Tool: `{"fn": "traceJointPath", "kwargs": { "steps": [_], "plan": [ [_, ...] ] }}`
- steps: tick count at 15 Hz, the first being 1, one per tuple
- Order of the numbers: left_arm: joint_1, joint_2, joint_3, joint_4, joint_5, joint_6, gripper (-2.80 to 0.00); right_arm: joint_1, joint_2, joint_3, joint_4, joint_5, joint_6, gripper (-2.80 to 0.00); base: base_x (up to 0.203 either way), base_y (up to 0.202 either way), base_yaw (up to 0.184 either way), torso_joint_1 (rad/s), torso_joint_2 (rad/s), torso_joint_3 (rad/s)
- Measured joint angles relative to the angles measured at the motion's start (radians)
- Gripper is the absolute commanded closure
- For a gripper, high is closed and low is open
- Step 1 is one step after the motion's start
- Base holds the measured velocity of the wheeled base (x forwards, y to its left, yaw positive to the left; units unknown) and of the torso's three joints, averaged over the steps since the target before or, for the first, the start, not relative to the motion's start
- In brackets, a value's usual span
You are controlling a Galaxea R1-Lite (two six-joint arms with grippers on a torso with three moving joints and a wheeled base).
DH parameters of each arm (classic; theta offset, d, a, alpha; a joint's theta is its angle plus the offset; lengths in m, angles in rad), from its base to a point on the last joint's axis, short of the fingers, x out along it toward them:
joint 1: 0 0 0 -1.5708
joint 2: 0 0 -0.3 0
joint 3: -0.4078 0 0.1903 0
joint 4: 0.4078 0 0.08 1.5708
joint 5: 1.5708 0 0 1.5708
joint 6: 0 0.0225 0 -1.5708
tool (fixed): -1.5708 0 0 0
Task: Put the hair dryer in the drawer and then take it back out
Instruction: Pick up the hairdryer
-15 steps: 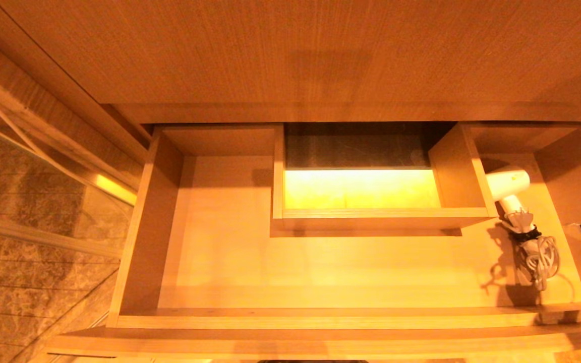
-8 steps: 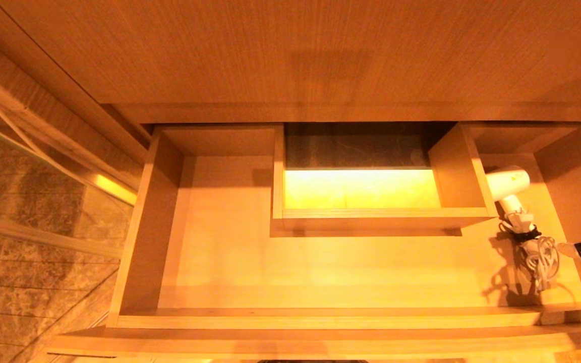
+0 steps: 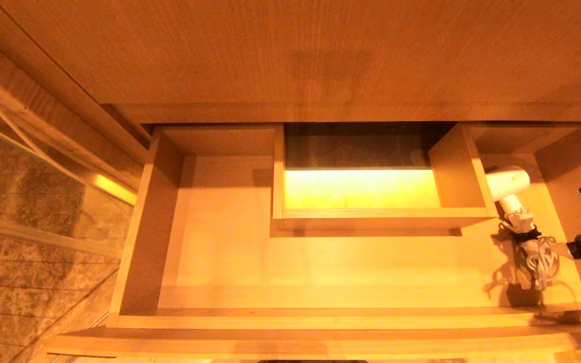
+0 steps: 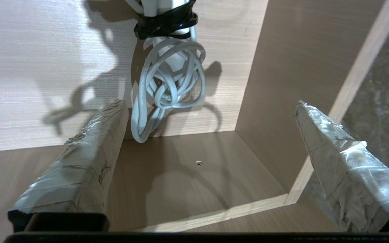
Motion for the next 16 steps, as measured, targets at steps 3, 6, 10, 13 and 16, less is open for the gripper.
{"fn": "traceJointPath", "kwargs": {
  "steps": [3,6,10,13,16],
  "plan": [
    [0.0,0.0,0.0,0.0,0.0,0.0,0.0,0.007,0.005,0.0,0.0,-0.002,0.001,-2.8,0.0,0.0,0.0,0.0,0.0,0.0],
    [0.0,0.0,0.0,0.0,0.0,0.001,0.0,0.031,-0.007,-0.003,-0.015,0.004,0.001,-2.8,0.0,0.0,0.0,0.0,0.0,0.0],
    [0.0,0.0,0.0,0.0,0.0,0.0,0.0,0.079,-0.022,0.0,-0.04,0.021,-0.017,-2.8,0.0,0.0,0.0,0.0,0.0,0.0],
    [0.0,0.0,0.0,0.0,0.0,0.0,0.0,0.103,-0.02,0.005,-0.049,0.02,-0.069,-2.8,0.0,0.0,0.0,0.0,0.0,0.0],
    [0.0,0.0,0.0,0.0,0.0,0.0,0.0,0.107,-0.007,0.017,-0.05,0.01,-0.098,-2.8,0.0,0.0,0.0,0.0,0.0,0.0]
  ]
}}
